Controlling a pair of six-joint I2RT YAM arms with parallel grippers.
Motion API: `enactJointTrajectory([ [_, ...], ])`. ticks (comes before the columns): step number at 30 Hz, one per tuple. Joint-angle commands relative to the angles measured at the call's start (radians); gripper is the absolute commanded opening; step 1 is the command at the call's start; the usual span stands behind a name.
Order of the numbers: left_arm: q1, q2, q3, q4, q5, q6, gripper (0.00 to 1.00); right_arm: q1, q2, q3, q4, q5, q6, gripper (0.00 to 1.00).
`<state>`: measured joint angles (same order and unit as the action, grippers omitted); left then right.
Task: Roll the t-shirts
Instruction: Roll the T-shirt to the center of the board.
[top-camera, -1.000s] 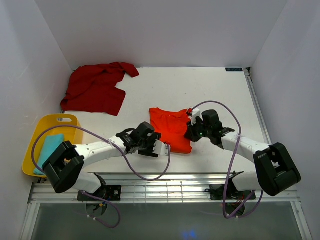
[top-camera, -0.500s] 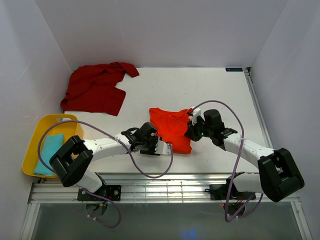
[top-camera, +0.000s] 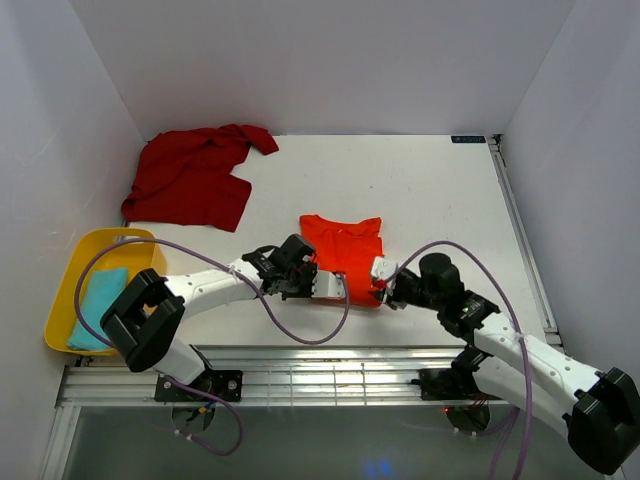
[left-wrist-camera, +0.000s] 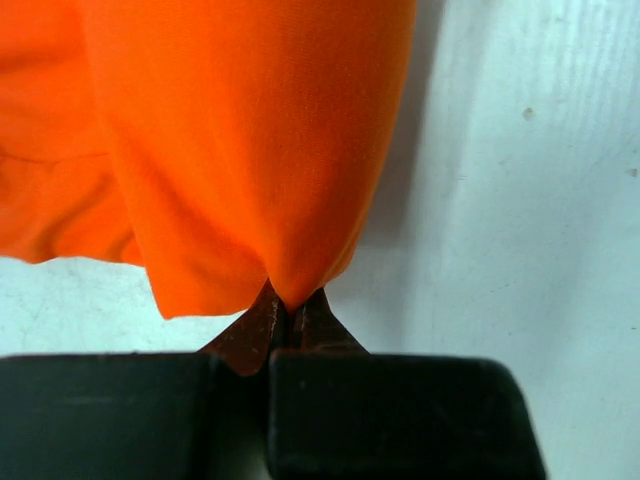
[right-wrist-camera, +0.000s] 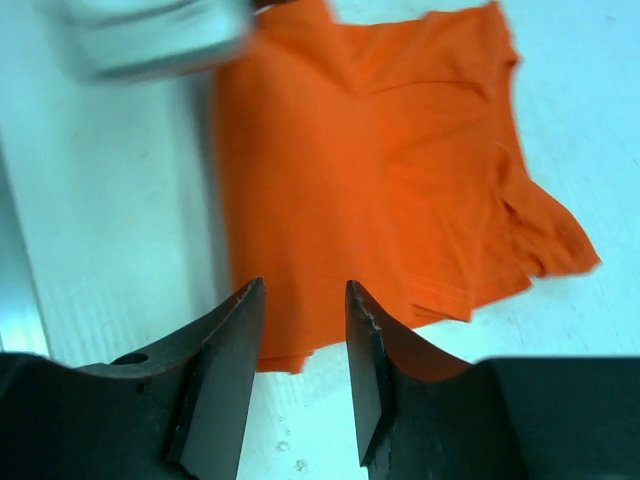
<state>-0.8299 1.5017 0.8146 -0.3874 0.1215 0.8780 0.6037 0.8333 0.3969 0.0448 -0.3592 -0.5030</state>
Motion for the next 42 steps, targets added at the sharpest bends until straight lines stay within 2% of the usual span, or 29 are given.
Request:
enactJointTrajectory([
  [1,0.034,-0.041,0.066,-0.025,0.043,-0.027,0.00,0.134,-0.025,-0.041,-0.068,0.104,-0.242,0.45],
  [2,0.038,-0.044,0.072,-0.028,0.047,-0.027,0.00,0.184,-0.013,-0.046,-0.104,0.136,-0.252,0.45],
  [6,0.040,-0.049,0.083,-0.031,0.061,-0.027,0.00,0.240,0.050,-0.049,-0.111,0.285,-0.255,0.46],
  [10,0.040,-0.043,0.090,-0.031,0.069,-0.031,0.00,0.246,0.079,-0.073,-0.011,0.412,-0.259,0.47],
  [12,0.040,-0.043,0.090,-0.031,0.072,-0.033,0.00,0.246,0.089,-0.076,0.018,0.421,-0.258,0.48],
  [16,0.041,-0.035,0.095,-0.031,0.078,-0.036,0.00,0.246,0.118,-0.090,0.087,0.375,-0.241,0.49],
  [21,0.045,-0.040,0.097,-0.034,0.084,-0.043,0.00,0.248,0.190,-0.067,0.061,0.327,-0.238,0.48],
  [23,0.048,-0.043,0.095,-0.038,0.086,-0.045,0.00,0.246,0.210,-0.064,0.050,0.304,-0.239,0.45],
  [24,0.049,-0.043,0.097,-0.048,0.089,-0.048,0.00,0.246,0.216,-0.056,0.040,0.304,-0.235,0.25],
  [25,0.052,-0.047,0.098,-0.066,0.096,-0.050,0.00,0.246,0.228,-0.028,0.002,0.310,-0.224,0.11],
  [27,0.058,-0.054,0.107,-0.092,0.107,-0.057,0.00,0.246,0.227,-0.001,-0.069,0.304,-0.226,0.08],
  [34,0.063,-0.100,0.109,-0.237,0.217,-0.148,0.00,0.248,0.086,0.058,-0.293,0.064,-0.268,0.08],
  [35,0.063,-0.112,0.115,-0.282,0.252,-0.160,0.00,0.248,0.078,0.072,-0.369,0.043,-0.278,0.08],
  [39,0.063,-0.124,0.173,-0.424,0.332,-0.160,0.00,0.245,0.059,0.128,-0.505,-0.041,-0.313,0.08],
  [42,0.069,-0.110,0.234,-0.522,0.415,-0.155,0.00,0.235,0.073,0.151,-0.526,-0.096,-0.289,0.08],
])
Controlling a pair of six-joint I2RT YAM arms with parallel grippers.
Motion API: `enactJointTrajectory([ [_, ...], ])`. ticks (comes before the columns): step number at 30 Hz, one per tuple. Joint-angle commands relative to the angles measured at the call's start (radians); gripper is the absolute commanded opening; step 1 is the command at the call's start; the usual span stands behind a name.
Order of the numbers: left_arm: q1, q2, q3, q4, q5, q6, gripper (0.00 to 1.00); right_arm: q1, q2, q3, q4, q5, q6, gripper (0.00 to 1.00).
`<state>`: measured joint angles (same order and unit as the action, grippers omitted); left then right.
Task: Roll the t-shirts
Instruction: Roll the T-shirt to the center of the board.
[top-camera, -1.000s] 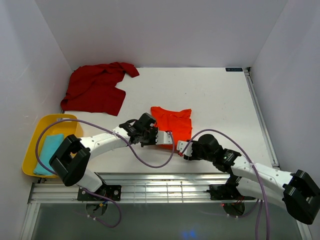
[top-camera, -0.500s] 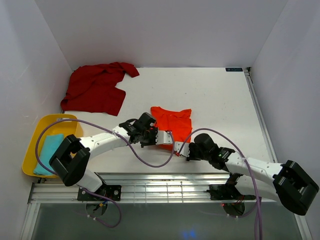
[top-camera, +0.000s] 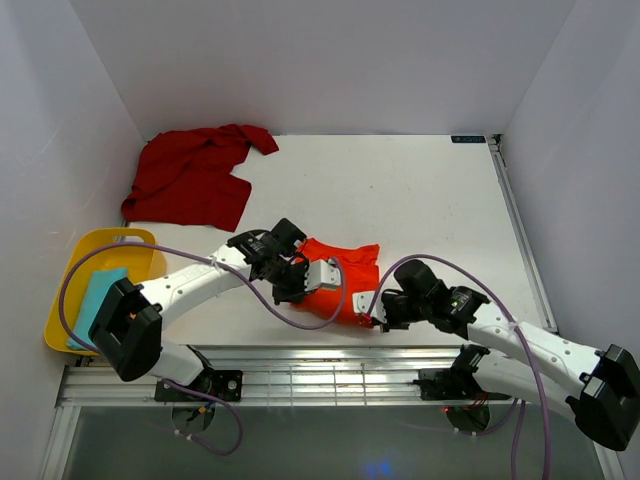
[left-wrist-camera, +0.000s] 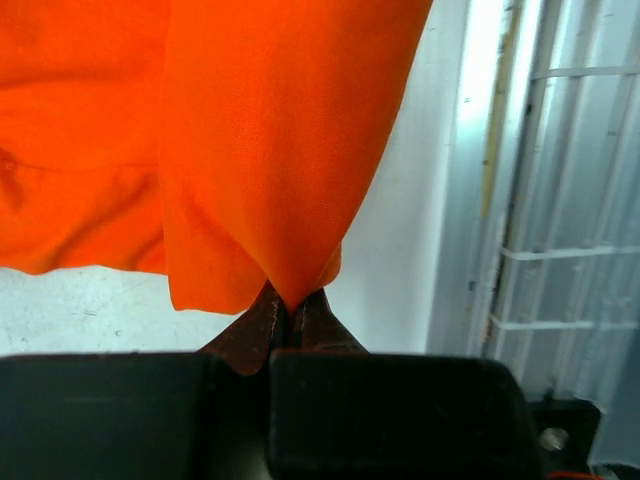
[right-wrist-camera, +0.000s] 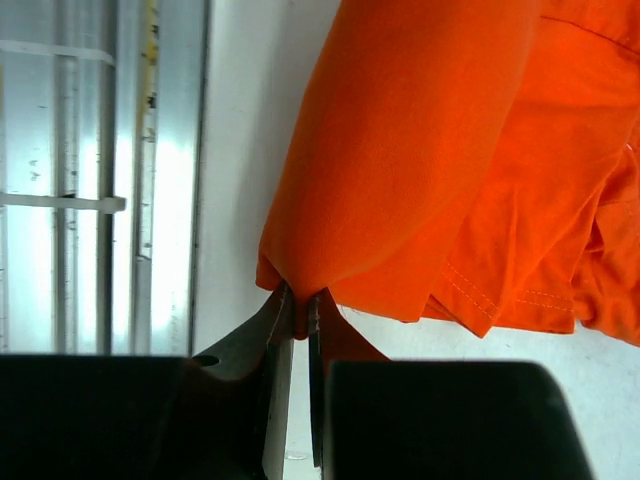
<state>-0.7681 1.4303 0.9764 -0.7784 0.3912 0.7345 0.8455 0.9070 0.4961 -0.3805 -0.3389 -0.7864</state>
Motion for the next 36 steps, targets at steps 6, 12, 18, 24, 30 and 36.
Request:
enactJointTrajectory([
  [6,0.091,0.068,0.191,-0.205,0.186,-0.015,0.00,-0.142,0.018,0.056,-0.061,-0.140,0.068,0.08],
  [12,0.182,0.202,0.289,-0.209,0.187,-0.029,0.00,-0.246,0.130,0.096,0.098,-0.150,0.142,0.08],
  [18,0.246,0.314,0.350,-0.206,0.166,-0.018,0.00,-0.304,0.245,0.125,0.192,-0.123,0.176,0.08],
  [24,0.268,0.418,0.444,-0.202,0.156,-0.060,0.00,-0.348,0.332,0.170,0.245,-0.094,0.252,0.11],
  [30,0.270,0.463,0.455,-0.196,0.132,-0.087,0.04,-0.355,0.298,0.202,0.247,-0.100,0.346,0.38],
  [36,0.277,0.475,0.458,-0.197,0.130,-0.113,0.06,-0.352,0.123,0.158,0.327,-0.133,0.473,0.45],
])
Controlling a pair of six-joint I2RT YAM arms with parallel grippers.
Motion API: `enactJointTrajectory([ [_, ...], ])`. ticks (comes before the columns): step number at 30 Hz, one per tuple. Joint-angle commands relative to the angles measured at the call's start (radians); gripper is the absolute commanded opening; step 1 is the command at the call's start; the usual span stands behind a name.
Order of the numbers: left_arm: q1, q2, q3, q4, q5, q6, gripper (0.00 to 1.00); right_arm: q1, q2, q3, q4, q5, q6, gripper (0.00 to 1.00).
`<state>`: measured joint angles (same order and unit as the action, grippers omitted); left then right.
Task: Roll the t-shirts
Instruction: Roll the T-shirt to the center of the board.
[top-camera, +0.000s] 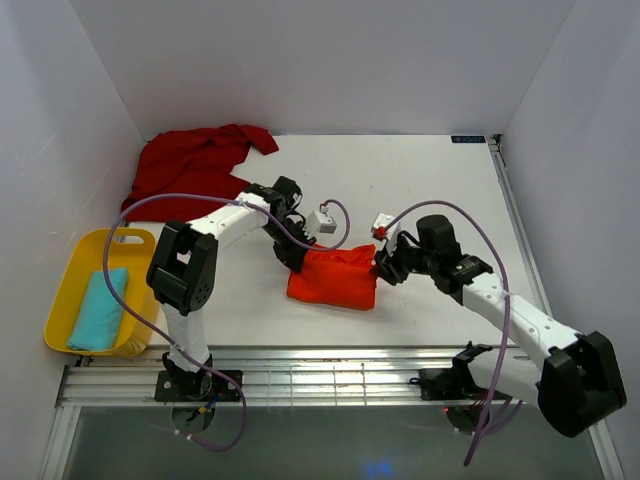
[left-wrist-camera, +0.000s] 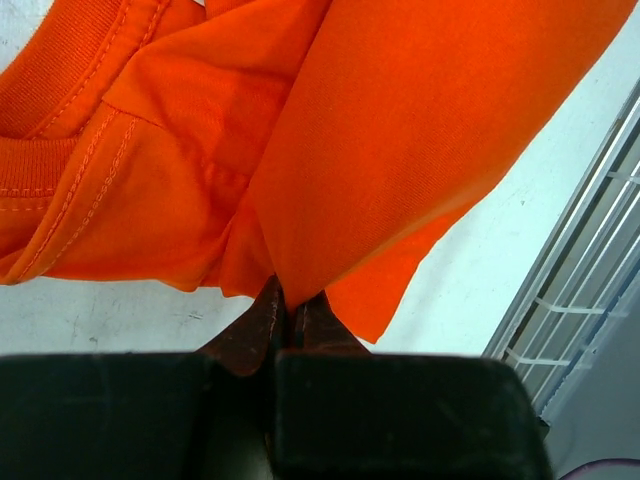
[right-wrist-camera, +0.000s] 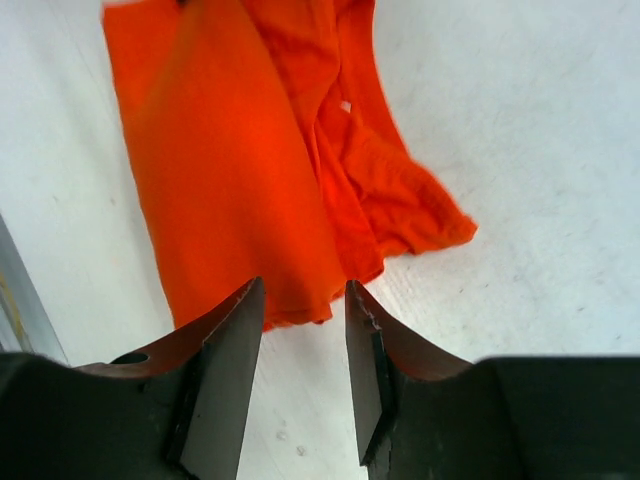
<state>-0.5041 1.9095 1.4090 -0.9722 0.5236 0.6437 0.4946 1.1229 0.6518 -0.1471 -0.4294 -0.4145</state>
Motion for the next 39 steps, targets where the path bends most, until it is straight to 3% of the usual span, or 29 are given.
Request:
enactJointTrajectory([
  [1,0.015,-0.001,0.027,-0.003,-0.002,-0.024,0.06,0.002,-0.107,-0.009,0.107,-0.064,0.147,0.44],
  [4,0.016,0.000,0.022,0.000,-0.008,-0.027,0.10,0.024,-0.124,-0.073,0.193,-0.124,0.224,0.36],
  [8,0.016,0.005,0.027,0.003,-0.017,-0.042,0.24,0.048,-0.066,-0.116,0.268,-0.114,0.252,0.20],
  [13,0.016,0.003,0.034,0.012,-0.039,-0.038,0.33,0.056,0.066,-0.087,0.362,-0.144,0.264,0.18],
  [21,0.018,-0.013,0.047,0.012,-0.062,-0.023,0.46,0.056,0.208,-0.067,0.353,-0.034,0.258,0.15],
  [28,0.056,-0.055,0.035,0.079,-0.111,-0.039,0.47,0.056,0.267,-0.038,0.380,-0.025,0.304,0.15],
  [36,0.061,-0.130,-0.105,0.240,-0.413,-0.116,0.43,0.058,0.290,-0.020,0.374,0.000,0.279,0.14],
  [39,0.058,-0.199,-0.101,0.279,-0.424,-0.075,0.43,0.056,0.302,-0.006,0.370,-0.002,0.278,0.14],
])
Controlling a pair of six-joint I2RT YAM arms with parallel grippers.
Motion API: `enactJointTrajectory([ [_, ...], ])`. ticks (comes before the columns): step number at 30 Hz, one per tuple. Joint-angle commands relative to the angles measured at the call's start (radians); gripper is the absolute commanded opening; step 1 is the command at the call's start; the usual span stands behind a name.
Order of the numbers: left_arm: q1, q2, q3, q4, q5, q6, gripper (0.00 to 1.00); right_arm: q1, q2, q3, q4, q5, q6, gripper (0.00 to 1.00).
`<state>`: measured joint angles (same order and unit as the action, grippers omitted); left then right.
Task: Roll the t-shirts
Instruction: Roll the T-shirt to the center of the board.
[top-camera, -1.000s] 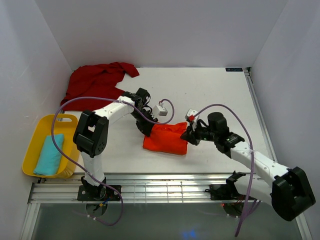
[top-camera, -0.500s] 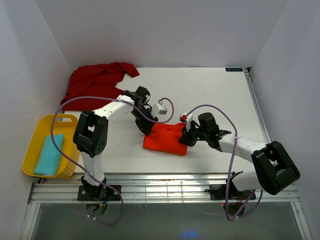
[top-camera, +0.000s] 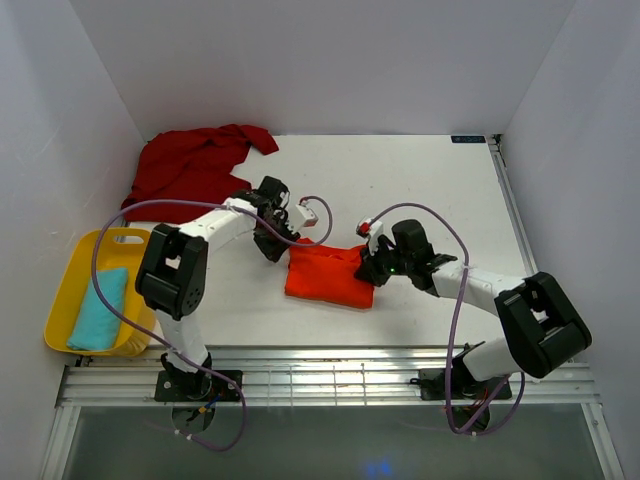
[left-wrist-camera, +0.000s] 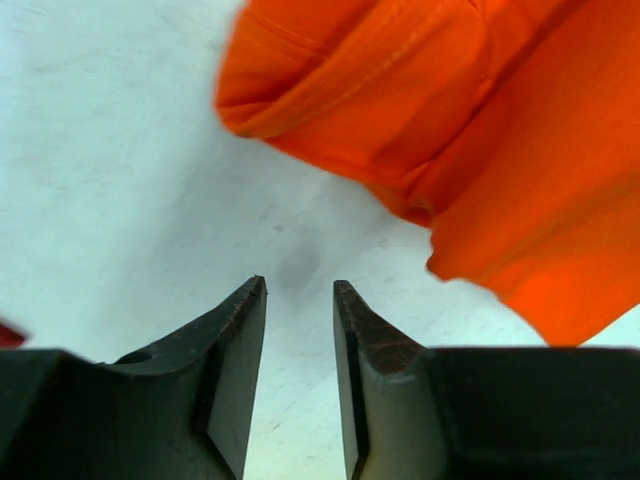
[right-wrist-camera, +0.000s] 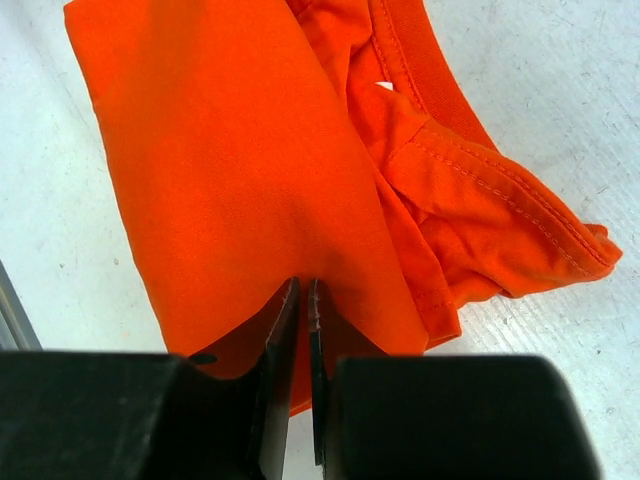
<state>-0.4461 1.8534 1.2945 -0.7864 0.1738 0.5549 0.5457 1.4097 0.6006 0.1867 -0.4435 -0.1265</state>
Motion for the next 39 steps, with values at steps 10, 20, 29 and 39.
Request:
enactJointTrajectory([
  [10,-0.388,-0.629,-0.552,0.433,-0.197,0.454,0.63,0.007,0.018,0.056,0.016,0.009,-0.030,0.14],
  [20,-0.459,-0.501,-0.643,0.582,-0.321,0.375,0.76,0.005,0.011,0.044,0.020,0.009,-0.030,0.15],
  [29,-0.460,-0.390,-0.623,0.581,-0.309,0.281,0.54,0.005,-0.052,0.054,-0.015,-0.021,-0.073,0.18],
  [39,-0.405,-0.404,-0.517,0.455,-0.228,0.239,0.00,0.011,-0.299,-0.001,-0.116,0.000,-0.240,0.39],
])
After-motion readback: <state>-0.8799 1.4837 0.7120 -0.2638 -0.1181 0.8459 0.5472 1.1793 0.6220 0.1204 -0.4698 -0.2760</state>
